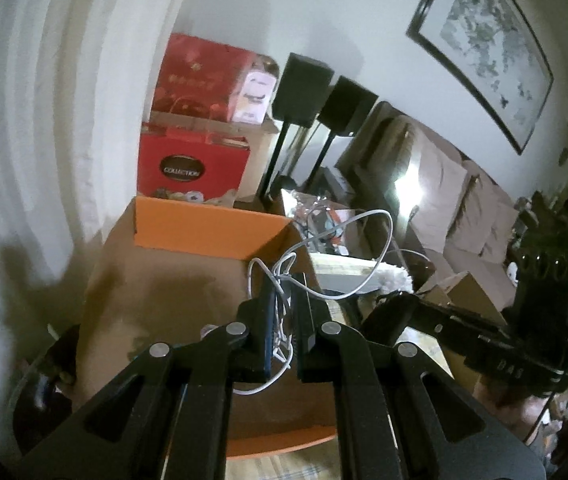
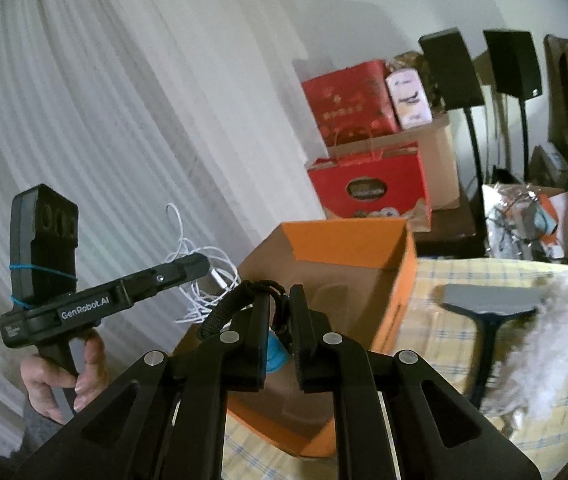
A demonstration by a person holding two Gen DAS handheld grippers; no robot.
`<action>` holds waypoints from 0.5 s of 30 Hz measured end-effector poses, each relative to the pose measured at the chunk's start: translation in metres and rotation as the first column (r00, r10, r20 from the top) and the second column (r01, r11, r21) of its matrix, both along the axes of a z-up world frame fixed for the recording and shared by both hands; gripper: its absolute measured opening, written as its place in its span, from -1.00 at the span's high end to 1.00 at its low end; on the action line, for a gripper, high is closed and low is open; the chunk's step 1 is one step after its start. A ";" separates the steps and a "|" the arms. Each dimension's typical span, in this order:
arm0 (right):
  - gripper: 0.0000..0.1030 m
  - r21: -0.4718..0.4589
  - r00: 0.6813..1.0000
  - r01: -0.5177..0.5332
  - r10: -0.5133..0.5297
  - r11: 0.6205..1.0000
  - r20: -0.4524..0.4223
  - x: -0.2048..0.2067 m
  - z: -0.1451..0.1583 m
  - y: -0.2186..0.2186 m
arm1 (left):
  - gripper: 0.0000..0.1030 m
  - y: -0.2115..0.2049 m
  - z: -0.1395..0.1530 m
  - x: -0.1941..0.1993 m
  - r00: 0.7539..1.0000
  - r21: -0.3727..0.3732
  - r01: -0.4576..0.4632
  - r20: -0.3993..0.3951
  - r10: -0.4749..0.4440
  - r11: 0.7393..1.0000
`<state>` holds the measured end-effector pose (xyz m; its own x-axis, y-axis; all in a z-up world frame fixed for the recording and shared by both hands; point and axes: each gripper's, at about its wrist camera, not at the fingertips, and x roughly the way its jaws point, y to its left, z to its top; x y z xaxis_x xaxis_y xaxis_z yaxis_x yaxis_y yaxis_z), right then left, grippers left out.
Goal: Organize objects
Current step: 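Carry the white earphones with both grippers into the orange box and open them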
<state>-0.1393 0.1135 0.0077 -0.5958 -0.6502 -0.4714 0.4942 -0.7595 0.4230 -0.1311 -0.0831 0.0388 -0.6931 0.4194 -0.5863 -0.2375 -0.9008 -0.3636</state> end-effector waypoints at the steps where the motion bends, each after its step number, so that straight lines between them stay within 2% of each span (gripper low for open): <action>1: 0.81 0.000 1.000 -0.003 0.003 1.000 0.006 -0.002 -0.003 -0.003 | 0.87 -0.001 -0.002 -0.002 1.000 0.002 -0.003 0.005 0.003 1.000; 8: 0.81 -0.008 0.999 0.023 -0.023 1.000 0.033 -0.009 -0.019 -0.004 | 0.87 0.006 -0.023 -0.010 0.999 0.048 0.010 0.052 -0.012 0.999; 15: 0.81 -0.025 0.996 0.084 -0.083 0.996 0.031 -0.014 -0.015 0.020 | 0.87 0.031 -0.046 -0.024 0.993 0.114 0.024 0.113 -0.037 0.993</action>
